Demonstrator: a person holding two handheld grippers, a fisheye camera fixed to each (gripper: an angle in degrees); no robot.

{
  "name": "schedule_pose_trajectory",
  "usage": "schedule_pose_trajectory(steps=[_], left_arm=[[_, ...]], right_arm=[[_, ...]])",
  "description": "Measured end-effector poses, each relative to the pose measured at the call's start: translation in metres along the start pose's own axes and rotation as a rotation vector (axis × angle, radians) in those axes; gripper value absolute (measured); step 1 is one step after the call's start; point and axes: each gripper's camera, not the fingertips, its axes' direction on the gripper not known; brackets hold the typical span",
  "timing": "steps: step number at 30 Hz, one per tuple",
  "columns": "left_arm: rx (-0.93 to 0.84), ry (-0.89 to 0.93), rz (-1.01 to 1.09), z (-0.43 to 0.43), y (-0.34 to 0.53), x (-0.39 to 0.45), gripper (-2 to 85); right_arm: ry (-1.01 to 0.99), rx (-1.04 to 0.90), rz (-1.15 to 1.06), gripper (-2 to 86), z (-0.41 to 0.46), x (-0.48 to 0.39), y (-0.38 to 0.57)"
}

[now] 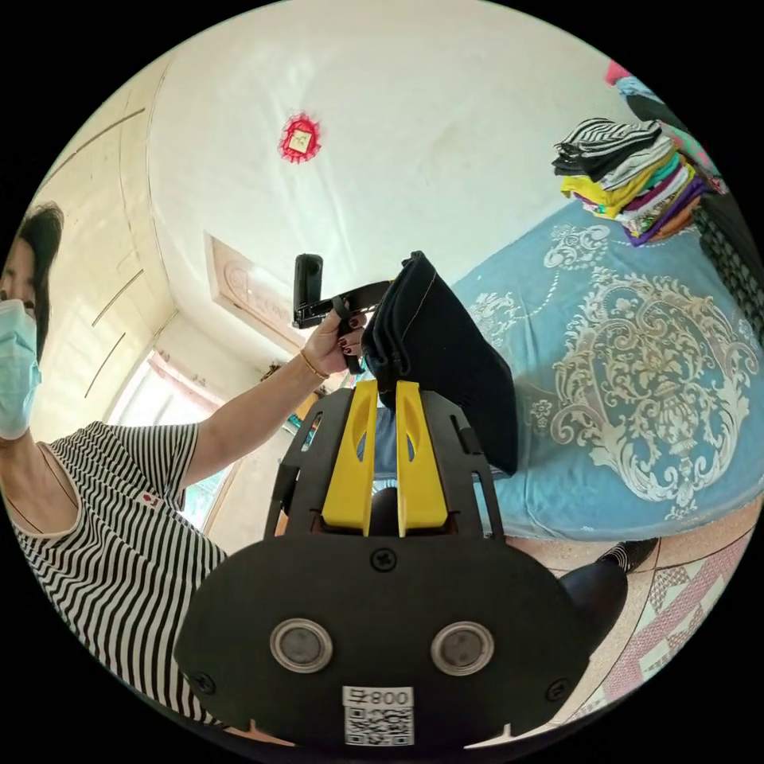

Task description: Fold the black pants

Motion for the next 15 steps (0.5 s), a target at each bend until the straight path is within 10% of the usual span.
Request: schedule_pose_trajectory(steps=[15], left_arm=[[0.066,-0.035,-0.340,-0.083,0.344,-0.171,1.4]], right_arm=[[-0.121,-0.457,-0.156,3.1,0.299,-0.129,-0.075]])
